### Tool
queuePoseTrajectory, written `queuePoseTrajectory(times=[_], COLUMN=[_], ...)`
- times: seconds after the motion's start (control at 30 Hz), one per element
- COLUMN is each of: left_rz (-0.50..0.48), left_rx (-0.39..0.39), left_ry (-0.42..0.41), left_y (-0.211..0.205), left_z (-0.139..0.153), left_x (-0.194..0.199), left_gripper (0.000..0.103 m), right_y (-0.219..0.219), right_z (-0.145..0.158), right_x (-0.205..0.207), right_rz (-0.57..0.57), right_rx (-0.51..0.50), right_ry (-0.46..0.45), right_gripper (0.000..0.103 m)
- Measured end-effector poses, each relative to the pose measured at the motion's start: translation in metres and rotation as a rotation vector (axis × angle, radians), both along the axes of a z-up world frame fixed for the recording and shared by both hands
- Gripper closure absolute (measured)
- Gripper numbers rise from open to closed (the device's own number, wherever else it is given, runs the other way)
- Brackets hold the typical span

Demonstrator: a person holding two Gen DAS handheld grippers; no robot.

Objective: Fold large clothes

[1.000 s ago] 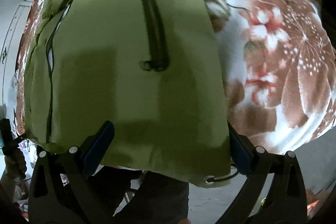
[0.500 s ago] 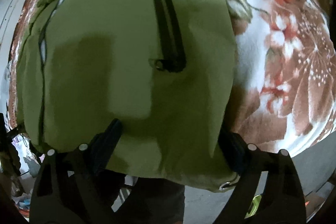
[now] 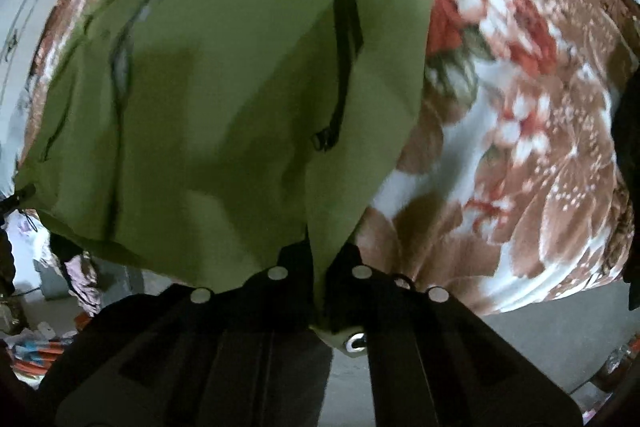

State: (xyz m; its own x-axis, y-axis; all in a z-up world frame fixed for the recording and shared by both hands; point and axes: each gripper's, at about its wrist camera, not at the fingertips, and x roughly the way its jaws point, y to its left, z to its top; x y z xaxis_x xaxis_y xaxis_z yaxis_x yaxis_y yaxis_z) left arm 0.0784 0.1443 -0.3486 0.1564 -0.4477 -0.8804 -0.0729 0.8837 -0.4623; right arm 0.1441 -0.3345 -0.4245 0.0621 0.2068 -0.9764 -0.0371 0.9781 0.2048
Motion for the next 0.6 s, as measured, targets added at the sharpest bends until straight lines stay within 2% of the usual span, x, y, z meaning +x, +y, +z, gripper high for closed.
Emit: queuePoseTrajectory(times=[0.17, 0.23, 0.3, 0.5, 0.6], left_rz=[0.002, 0.013, 0.011, -0.002, -0.04], left_rx=[-0.018, -0.013, -0.016, -0.074, -0.11], left_ry=[-0.086, -0.113, -0.132, -0.168, -0.201], left_y=[-0.006, -0.011, -0.019, -0.02, -0.012], left_z=[0.069, 0.096, 0.113, 0.14, 0.151], left_x=[0.024, 0.038, 0.053, 0.113, 0.164], left_gripper=[0.099, 0.099, 0.099, 0.099, 0.099], right_y=[0.001, -0.005, 0.008, 0.013, 0.02], right_z=[0.053, 0.073, 0.098, 0.159, 0.178], right_x=[0.024, 0.021, 0.035, 0.095, 0.13], right_rz=[0.018, 0.037, 0.077, 0.092, 0.103], right_rx=[0.042, 0.056, 0.055, 0.05, 0.023], right_ry=[-0.074, -0.085, -0.111, -0.161, -0.187], right_gripper=[0.099, 0.099, 0.099, 0.099, 0.099])
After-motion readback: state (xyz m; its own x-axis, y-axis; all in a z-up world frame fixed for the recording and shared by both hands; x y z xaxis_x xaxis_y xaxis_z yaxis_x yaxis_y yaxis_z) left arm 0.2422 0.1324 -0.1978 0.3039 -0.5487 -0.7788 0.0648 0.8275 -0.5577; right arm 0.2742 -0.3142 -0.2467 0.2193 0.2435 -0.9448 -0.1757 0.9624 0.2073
